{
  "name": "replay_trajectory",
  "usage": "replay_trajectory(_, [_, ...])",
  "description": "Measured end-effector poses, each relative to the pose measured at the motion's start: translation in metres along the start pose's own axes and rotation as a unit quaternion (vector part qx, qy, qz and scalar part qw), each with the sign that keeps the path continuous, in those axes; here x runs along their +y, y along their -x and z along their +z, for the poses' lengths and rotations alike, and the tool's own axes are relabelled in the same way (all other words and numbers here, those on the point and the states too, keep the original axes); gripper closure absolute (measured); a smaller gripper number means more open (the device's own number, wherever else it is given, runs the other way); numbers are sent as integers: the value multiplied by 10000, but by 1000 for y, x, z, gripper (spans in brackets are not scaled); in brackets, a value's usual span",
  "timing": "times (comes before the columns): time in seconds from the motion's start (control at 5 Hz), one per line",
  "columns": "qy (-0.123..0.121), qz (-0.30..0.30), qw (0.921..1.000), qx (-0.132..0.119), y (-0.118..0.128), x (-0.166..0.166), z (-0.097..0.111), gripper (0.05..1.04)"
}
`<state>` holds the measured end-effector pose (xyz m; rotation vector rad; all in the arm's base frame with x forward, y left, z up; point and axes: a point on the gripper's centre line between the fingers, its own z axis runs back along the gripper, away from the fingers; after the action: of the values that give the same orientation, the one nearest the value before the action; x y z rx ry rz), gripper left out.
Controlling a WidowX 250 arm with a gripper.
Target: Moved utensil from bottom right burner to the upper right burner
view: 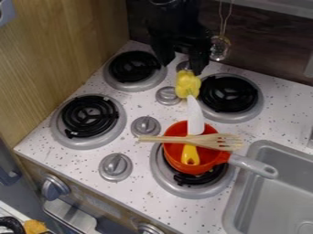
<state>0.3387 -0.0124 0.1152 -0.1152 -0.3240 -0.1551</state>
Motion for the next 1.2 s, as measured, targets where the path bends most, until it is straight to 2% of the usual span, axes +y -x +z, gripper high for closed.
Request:
replay_trajectory(0.2, [-43,116,9998,149,5,1,-8,82])
replay_trajectory(0.4, [-487,680,9963,210,10,-18,-14,82])
replay_trajectory(0.6, [-976,1289,9868,-91,14,-32,-14,82])
replay_trajectory(0.8, [-1100,2330,9662,112,17,-61,-16,82])
replay_trajectory(1.0, [-1017,3658,9242,407,27,-83,-25,82])
replay_trajectory(1.2, [-1201,4499,8832,557,41,-107,-34,82])
